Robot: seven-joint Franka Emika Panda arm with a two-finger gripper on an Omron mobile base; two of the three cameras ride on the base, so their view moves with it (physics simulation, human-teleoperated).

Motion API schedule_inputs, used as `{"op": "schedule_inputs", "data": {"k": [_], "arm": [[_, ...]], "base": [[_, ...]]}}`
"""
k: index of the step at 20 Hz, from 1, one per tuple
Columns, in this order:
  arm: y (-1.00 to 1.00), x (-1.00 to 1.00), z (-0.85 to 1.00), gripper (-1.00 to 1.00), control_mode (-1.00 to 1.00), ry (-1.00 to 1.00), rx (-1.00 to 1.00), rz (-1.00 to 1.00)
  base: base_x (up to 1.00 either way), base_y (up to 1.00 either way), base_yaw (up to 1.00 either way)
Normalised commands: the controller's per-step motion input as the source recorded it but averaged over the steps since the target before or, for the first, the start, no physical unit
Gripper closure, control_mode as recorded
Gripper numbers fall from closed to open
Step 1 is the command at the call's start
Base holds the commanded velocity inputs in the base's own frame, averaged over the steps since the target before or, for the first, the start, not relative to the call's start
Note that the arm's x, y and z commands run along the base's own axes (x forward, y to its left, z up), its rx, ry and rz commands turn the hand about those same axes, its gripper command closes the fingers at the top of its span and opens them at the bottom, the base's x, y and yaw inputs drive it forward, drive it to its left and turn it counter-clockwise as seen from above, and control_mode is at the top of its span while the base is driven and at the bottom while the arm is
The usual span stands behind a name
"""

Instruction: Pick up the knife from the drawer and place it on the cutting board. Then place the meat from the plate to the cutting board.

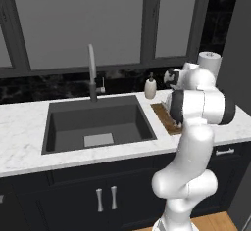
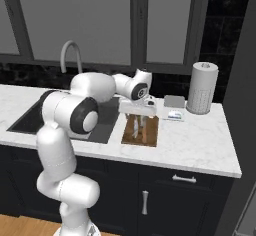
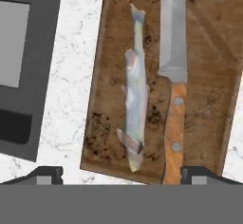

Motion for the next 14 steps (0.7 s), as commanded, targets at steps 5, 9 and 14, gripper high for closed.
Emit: {"op": "schedule_inputs", "data": {"k": [5, 9, 14], "arm": [[0.18, -1.0, 0.81, -1.0, -1.0, -0.57, -0.07, 0.0], [0.24, -0.97, 0.85, -1.0, -1.0, -0.57, -0.12, 0.0], [0.23, -0.82, 0.52, -1.0, -1.0, -0.43, -0.07, 0.0]], "base": [[0.0, 0.0, 0.0], [0.0, 0.0, 0.0], [0.0, 0.0, 0.0]]}}
